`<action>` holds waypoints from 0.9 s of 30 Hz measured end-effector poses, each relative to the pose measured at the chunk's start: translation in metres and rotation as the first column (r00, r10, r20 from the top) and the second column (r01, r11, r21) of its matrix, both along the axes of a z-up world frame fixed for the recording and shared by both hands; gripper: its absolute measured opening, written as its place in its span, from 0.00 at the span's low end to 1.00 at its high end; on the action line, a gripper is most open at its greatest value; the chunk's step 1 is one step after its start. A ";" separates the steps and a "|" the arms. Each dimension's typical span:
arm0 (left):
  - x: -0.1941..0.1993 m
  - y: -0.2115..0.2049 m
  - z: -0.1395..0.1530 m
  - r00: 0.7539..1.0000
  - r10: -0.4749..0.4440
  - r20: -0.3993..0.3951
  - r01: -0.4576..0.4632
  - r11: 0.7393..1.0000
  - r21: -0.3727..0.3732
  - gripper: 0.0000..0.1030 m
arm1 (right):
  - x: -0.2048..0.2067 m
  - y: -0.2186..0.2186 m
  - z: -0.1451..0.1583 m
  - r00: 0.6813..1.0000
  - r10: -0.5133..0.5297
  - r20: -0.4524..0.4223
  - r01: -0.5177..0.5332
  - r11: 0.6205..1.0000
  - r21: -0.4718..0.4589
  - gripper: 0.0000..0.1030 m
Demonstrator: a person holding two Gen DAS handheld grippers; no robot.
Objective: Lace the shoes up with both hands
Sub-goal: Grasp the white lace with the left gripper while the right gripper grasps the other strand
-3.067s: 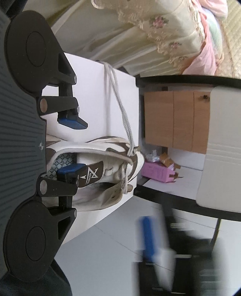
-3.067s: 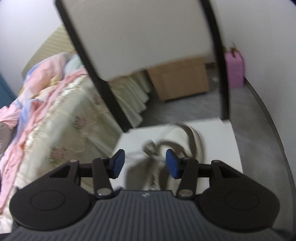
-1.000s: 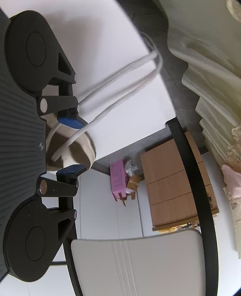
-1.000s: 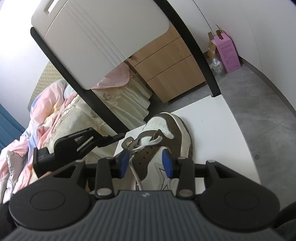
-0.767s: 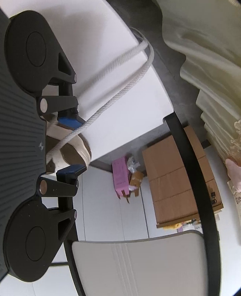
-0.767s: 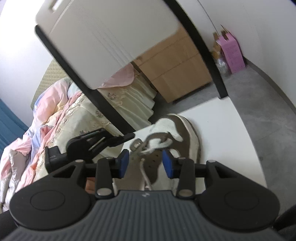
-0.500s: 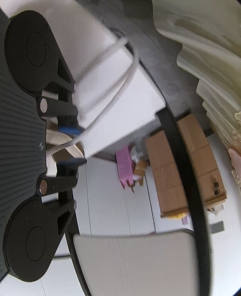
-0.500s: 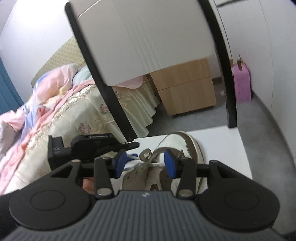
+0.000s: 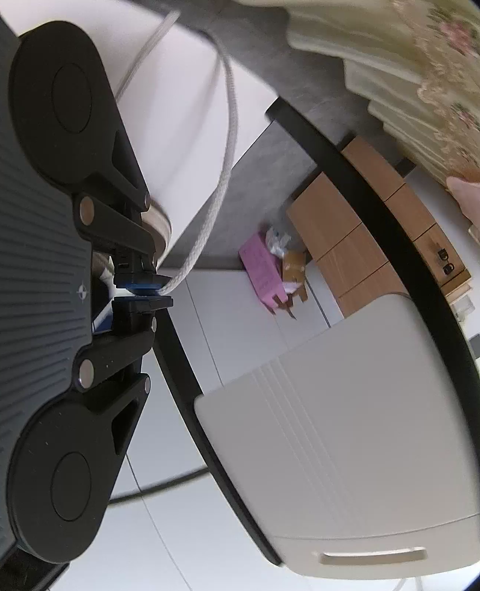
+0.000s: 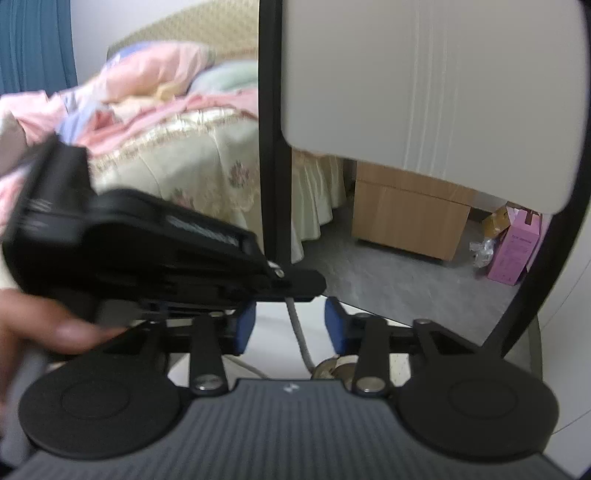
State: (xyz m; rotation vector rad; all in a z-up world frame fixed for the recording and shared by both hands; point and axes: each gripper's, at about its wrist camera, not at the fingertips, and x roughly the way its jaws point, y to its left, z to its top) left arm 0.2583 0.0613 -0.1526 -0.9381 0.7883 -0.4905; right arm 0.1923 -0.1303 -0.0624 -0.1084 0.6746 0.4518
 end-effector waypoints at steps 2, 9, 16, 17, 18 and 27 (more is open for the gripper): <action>0.002 -0.002 -0.001 1.000 -0.006 0.024 0.006 1.000 0.025 0.04 | 0.007 0.000 -0.006 1.000 -0.002 -0.015 0.002 1.000 0.011 0.27; 0.000 -0.009 -0.003 0.998 -0.003 0.056 0.005 0.999 -0.037 0.04 | -0.001 -0.014 -0.015 1.000 -0.006 0.028 0.003 0.995 0.102 0.03; -0.011 0.010 0.013 0.976 0.127 0.178 -0.104 0.986 -0.134 0.04 | -0.012 -0.028 -0.017 1.000 -0.006 0.026 0.001 0.984 0.176 0.03; -0.011 0.015 0.015 0.970 0.152 0.190 -0.125 0.981 -0.149 0.04 | -0.012 -0.029 -0.016 1.000 -0.002 0.018 -0.002 0.982 0.189 0.03; -0.012 0.020 0.017 0.963 0.177 0.201 -0.145 0.976 -0.164 0.04 | -0.012 -0.029 -0.016 1.000 0.007 0.010 -0.008 0.981 0.196 0.03; -0.020 0.028 0.018 0.930 0.269 0.252 -0.240 0.961 -0.141 0.03 | -0.018 -0.038 -0.024 1.000 0.029 0.004 -0.029 0.974 0.226 0.06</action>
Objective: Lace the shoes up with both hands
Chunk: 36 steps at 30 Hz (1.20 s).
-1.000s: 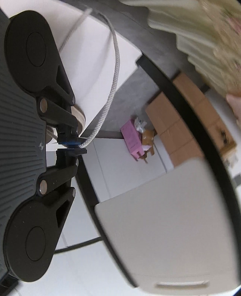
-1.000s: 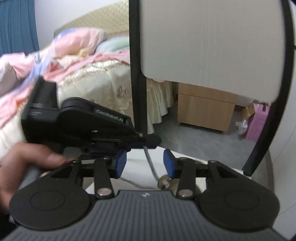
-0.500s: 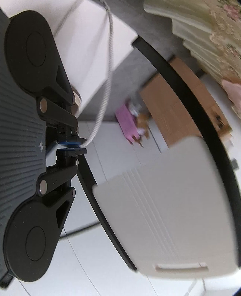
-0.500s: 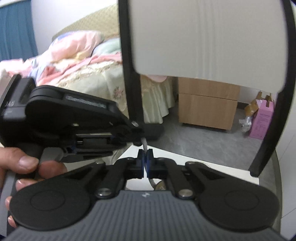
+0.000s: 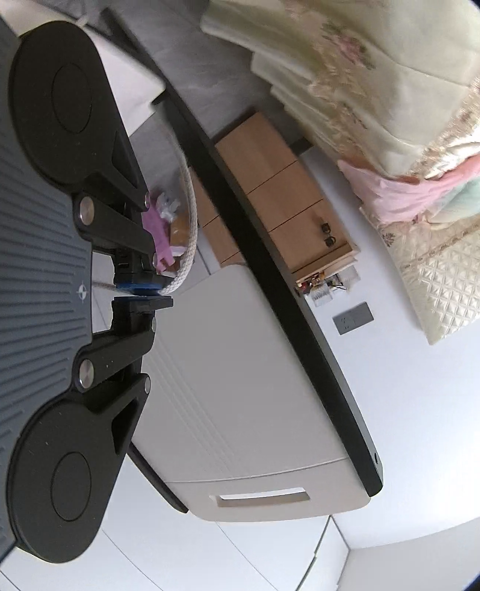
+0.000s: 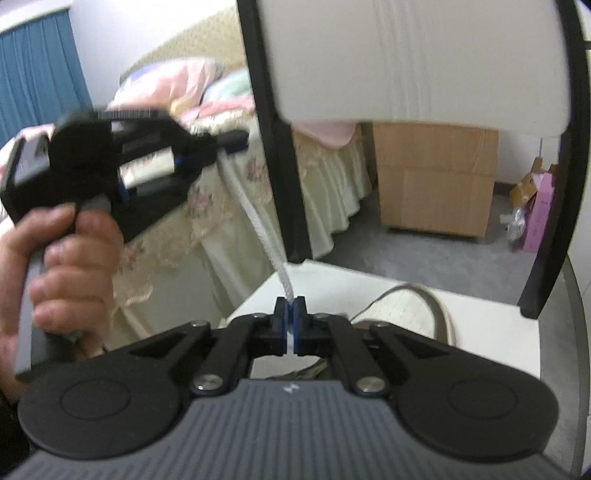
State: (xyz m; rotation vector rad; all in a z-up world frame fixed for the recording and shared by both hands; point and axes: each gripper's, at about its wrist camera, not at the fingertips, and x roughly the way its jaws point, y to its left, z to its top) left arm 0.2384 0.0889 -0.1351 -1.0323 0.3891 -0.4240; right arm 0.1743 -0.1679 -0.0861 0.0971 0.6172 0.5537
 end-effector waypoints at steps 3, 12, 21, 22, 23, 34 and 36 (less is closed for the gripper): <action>0.001 -0.009 0.000 0.999 -0.038 -0.003 0.038 0.998 0.048 0.04 | -0.001 -0.006 0.006 1.000 0.010 0.022 -0.011 0.999 0.050 0.17; 0.001 -0.034 -0.010 0.987 -0.159 -0.015 0.159 0.976 0.148 0.04 | 0.000 0.004 0.015 0.992 0.015 0.128 -0.013 1.000 -0.010 0.40; -0.010 -0.038 -0.011 0.980 -0.197 -0.019 0.196 0.956 0.219 0.04 | 0.001 0.019 0.006 0.986 0.009 0.167 0.002 0.998 -0.069 0.04; -0.011 -0.035 -0.010 0.981 -0.194 -0.017 0.193 0.956 0.220 0.04 | -0.002 0.023 0.004 0.987 0.025 0.162 -0.010 0.996 -0.091 0.04; -0.011 -0.031 -0.008 0.982 -0.188 -0.004 0.184 0.955 0.231 0.04 | -0.004 0.026 0.001 0.987 0.041 0.157 -0.023 0.993 -0.114 0.04; -0.020 0.039 -0.009 0.998 0.034 0.059 -0.041 0.992 0.121 0.04 | -0.018 0.029 -0.016 0.987 0.125 0.098 -0.105 0.977 -0.185 0.04; -0.020 0.041 -0.008 0.997 0.044 0.059 -0.051 0.990 0.131 0.04 | -0.016 0.026 -0.015 0.989 0.117 0.087 -0.103 0.983 -0.149 0.06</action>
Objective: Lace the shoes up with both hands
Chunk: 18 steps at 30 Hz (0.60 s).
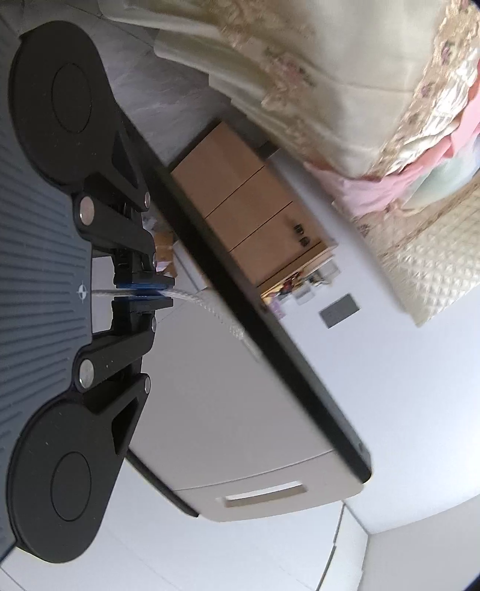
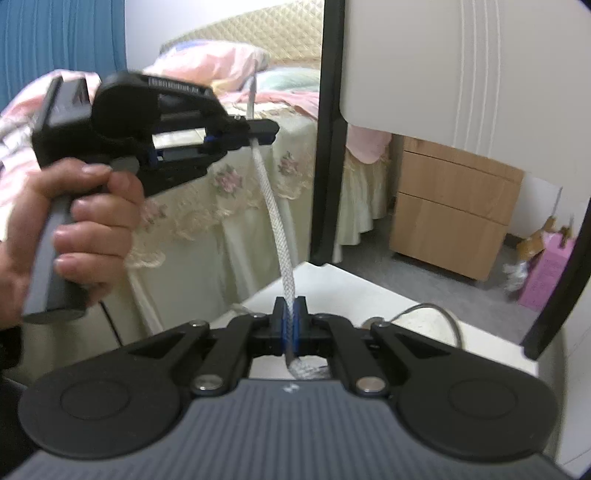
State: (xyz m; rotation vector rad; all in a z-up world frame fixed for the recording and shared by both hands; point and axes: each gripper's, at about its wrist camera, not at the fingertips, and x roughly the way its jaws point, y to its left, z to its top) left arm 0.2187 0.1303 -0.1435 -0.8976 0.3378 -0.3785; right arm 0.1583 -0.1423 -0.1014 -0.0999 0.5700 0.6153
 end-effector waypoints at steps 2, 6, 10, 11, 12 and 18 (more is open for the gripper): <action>-0.001 -0.004 0.003 1.000 -0.006 0.004 0.006 1.000 0.031 0.04 | 0.002 -0.002 0.001 1.000 -0.006 -0.012 0.006 1.000 0.030 0.06; -0.001 -0.018 0.011 1.000 -0.006 0.012 0.003 0.985 0.173 0.04 | 0.002 -0.005 0.003 0.999 -0.008 -0.032 0.013 0.991 0.132 0.38; -0.002 -0.030 0.015 0.998 0.060 0.025 -0.065 0.938 0.341 0.04 | 0.012 -0.024 0.008 0.996 -0.038 -0.077 0.058 0.958 0.282 0.38; -0.003 -0.030 0.016 0.996 0.086 0.028 -0.090 0.924 0.371 0.04 | 0.015 -0.030 0.008 0.994 -0.053 -0.090 0.079 0.945 0.316 0.38; -0.004 -0.029 0.018 0.993 0.112 0.034 -0.116 0.912 0.392 0.04 | 0.018 -0.037 0.008 0.992 -0.075 -0.106 0.107 0.931 0.348 0.38; -0.012 -0.021 0.027 0.961 0.261 0.091 -0.268 0.796 0.542 0.04 | 0.033 -0.088 -0.004 0.948 -0.229 -0.221 0.310 0.826 0.471 0.39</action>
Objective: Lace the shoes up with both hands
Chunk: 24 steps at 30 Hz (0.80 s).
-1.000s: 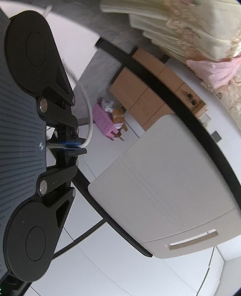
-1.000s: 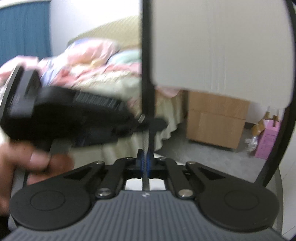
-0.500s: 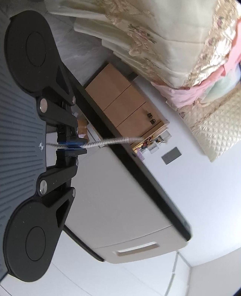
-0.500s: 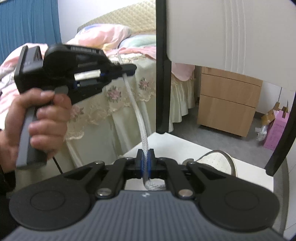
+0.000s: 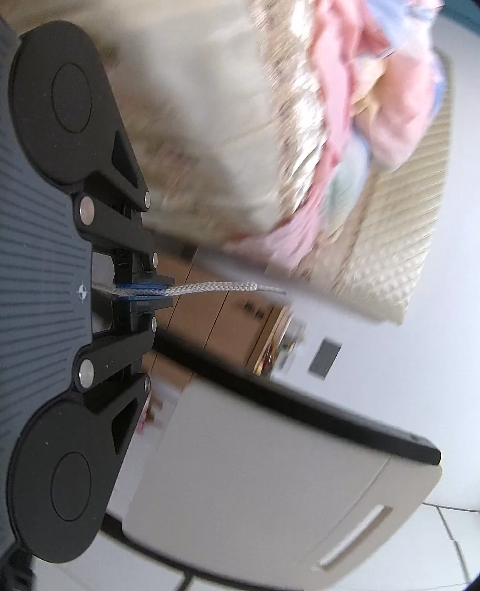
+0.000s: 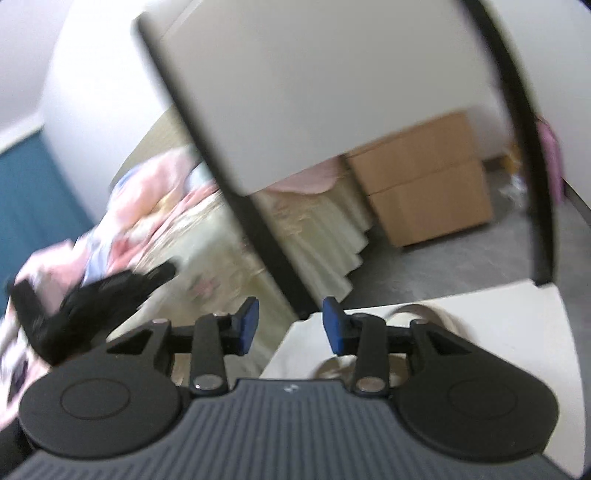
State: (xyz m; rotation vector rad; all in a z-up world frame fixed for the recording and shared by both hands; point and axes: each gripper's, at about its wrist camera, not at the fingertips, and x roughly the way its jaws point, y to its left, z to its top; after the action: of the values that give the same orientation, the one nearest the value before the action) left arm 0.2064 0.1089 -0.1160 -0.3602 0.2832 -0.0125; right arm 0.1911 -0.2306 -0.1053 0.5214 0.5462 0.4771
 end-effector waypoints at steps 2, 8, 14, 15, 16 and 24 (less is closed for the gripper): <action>-0.002 -0.010 0.000 1.000 -0.001 0.000 0.001 0.992 0.123 0.04 | 0.002 -0.016 -0.004 0.998 -0.044 -0.036 0.046 0.997 0.063 0.39; -0.012 -0.071 -0.017 0.976 -0.211 -0.043 0.209 0.879 0.428 0.04 | 0.004 -0.051 -0.009 0.991 -0.090 -0.095 0.108 0.972 0.210 0.39; -0.031 -0.123 -0.021 0.930 -0.364 -0.051 0.328 0.757 0.565 0.04 | 0.008 -0.055 -0.011 0.992 -0.053 -0.116 0.087 0.948 0.306 0.39; -0.034 -0.128 -0.021 0.919 -0.391 -0.053 0.348 0.740 0.575 0.04 | 0.007 -0.056 -0.011 0.992 -0.039 -0.116 0.075 0.941 0.329 0.39; -0.037 -0.133 -0.021 0.905 -0.421 -0.054 0.372 0.725 0.580 0.04 | 0.007 -0.057 -0.012 0.993 -0.019 -0.117 0.060 0.931 0.360 0.39; -0.056 -0.160 -0.031 0.861 -0.504 -0.071 0.415 0.616 0.670 0.04 | 0.005 -0.050 -0.010 0.992 0.035 -0.118 0.019 0.903 0.429 0.39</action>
State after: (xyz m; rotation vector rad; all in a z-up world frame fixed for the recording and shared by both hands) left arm 0.1507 -0.0509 -0.1467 0.4537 0.2306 -0.4410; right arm 0.1958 -0.2807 -0.1153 0.9780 0.5621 0.5796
